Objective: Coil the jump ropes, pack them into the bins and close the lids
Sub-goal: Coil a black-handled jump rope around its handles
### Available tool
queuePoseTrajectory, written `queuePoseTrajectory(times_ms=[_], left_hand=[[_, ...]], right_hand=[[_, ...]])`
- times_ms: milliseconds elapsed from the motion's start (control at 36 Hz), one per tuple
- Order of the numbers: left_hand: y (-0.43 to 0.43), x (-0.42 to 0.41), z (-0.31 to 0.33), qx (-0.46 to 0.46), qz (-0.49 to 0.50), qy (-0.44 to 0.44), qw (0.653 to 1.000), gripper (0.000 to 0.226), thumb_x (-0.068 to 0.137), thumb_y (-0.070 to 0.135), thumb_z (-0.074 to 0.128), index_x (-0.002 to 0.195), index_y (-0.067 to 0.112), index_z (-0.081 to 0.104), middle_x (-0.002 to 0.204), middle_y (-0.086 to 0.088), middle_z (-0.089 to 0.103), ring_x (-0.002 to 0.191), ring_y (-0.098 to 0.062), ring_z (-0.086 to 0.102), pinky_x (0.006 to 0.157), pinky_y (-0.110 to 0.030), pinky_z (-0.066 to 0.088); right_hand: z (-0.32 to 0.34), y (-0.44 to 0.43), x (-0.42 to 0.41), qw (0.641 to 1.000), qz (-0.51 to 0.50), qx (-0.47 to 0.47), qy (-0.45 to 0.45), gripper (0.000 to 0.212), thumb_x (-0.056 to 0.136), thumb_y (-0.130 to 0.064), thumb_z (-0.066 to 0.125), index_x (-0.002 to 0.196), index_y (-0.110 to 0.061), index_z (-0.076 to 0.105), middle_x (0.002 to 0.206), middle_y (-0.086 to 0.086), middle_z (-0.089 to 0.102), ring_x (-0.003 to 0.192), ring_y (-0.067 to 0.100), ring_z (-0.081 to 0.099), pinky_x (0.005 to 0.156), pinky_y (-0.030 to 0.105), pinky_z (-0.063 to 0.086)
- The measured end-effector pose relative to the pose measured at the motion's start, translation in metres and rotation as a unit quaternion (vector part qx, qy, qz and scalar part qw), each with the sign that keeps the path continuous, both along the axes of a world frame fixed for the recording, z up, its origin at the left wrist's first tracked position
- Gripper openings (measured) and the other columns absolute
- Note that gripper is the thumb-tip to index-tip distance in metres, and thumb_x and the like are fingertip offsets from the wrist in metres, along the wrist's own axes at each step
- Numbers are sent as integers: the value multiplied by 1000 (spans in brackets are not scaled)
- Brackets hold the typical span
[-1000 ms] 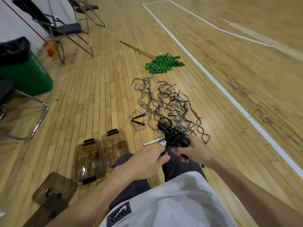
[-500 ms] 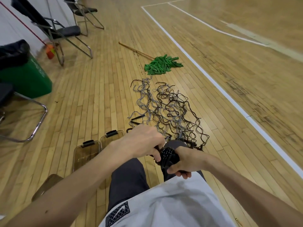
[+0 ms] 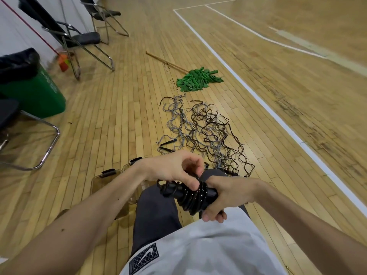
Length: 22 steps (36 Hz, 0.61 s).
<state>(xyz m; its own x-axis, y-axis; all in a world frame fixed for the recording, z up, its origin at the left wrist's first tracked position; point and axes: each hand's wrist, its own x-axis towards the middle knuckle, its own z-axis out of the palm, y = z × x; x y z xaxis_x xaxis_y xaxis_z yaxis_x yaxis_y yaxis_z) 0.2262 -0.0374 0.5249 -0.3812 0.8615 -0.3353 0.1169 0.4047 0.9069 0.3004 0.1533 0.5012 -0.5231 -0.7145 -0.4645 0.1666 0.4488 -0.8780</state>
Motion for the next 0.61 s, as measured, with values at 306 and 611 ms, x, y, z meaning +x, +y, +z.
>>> queuePoseTrajectory(times_ms=[306, 611], left_hand=[[-24, 7, -30, 199, 161, -317, 913, 29, 74, 33, 87, 77, 14, 65, 89, 0, 62, 82, -15, 62, 82, -32, 53], [-41, 31, -61, 255, 478, -316, 779, 40, 104, 31, 36, 112, 7, 67, 109, -14, 69, 110, -29, 56, 106, -42, 38]], right_hand=[[-10, -16, -16, 992, -56, -112, -35, 10, 83, -8, 73, 77, -15, 68, 80, 22, 59, 59, 22, 59, 59, 25, 52], [-32, -46, -31, 967, -149, -181, -104, 10, 91, -10, 69, 92, -4, 61, 74, 10, 58, 63, 20, 56, 57, 25, 47]])
